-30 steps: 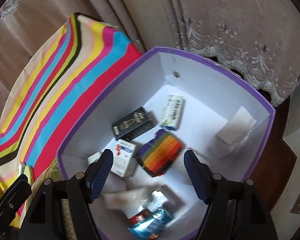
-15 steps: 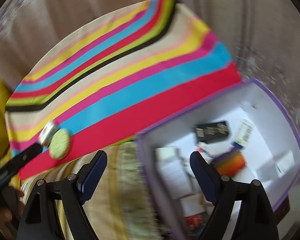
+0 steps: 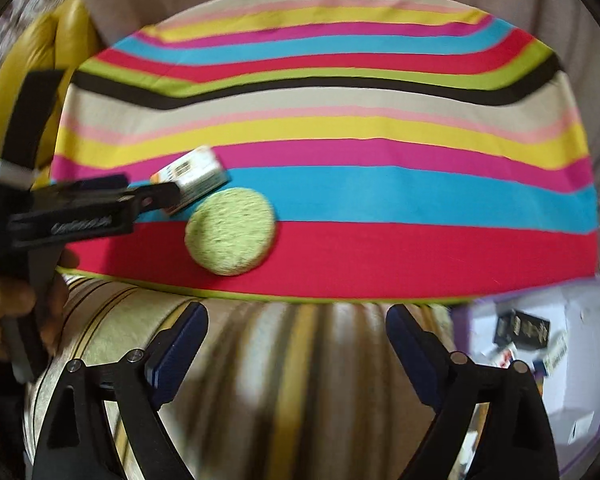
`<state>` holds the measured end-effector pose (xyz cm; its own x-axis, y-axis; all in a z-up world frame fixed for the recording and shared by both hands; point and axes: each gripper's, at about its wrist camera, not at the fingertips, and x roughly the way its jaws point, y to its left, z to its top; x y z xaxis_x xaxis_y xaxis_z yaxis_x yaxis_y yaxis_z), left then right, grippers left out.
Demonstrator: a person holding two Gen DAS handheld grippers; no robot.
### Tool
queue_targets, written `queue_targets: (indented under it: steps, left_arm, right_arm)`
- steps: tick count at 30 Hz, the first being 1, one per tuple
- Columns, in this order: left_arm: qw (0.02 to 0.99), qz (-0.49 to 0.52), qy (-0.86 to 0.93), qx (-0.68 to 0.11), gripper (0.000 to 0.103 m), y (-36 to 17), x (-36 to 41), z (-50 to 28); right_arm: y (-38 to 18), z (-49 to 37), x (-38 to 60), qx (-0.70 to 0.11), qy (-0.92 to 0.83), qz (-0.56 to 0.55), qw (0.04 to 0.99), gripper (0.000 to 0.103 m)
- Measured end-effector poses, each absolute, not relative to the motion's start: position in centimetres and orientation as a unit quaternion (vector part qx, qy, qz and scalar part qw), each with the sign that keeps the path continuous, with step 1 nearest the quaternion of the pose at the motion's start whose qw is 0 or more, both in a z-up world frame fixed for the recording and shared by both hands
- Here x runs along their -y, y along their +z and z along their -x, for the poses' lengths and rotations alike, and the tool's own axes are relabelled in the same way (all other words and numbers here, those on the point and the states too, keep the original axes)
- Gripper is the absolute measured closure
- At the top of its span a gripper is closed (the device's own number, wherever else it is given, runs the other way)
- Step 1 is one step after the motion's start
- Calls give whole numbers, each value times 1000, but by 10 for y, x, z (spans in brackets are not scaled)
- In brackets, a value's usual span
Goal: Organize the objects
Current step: 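Move both grippers back over the tissue pack and green sponge, then grasp the tissue pack with the left gripper while right grasps the green sponge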
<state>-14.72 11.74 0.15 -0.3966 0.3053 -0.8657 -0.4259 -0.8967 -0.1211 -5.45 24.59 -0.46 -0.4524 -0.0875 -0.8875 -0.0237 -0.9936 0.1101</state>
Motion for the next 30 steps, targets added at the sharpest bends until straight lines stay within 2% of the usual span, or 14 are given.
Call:
queue_targets:
  steps: [10, 16, 19, 21, 22, 30]
  left_arm:
    - [234, 521, 813, -112, 12, -24, -126, 177]
    - [238, 509, 817, -133, 35, -26, -131, 181]
    - [237, 506, 819, -132, 37, -25, -130, 181]
    - [236, 505, 820, -130, 41, -24, -128, 181]
    - [236, 504, 821, -128, 46, -24, -127, 181]
    - [223, 504, 826, -119, 47, -23, -124, 179]
  right_arm:
    - [-24, 100, -215, 12, -836, -546, 43, 9]
    - [-35, 119, -206, -1, -829, -557, 47, 9]
    - [-38, 127, -203, -9, -828, -559, 48, 9]
    - [-40, 131, -203, -12, -827, -560, 46, 9]
    - [-42, 135, -203, -13, -826, -562, 44, 9]
    - [-53, 143, -203, -22, -815, -578, 44, 10]
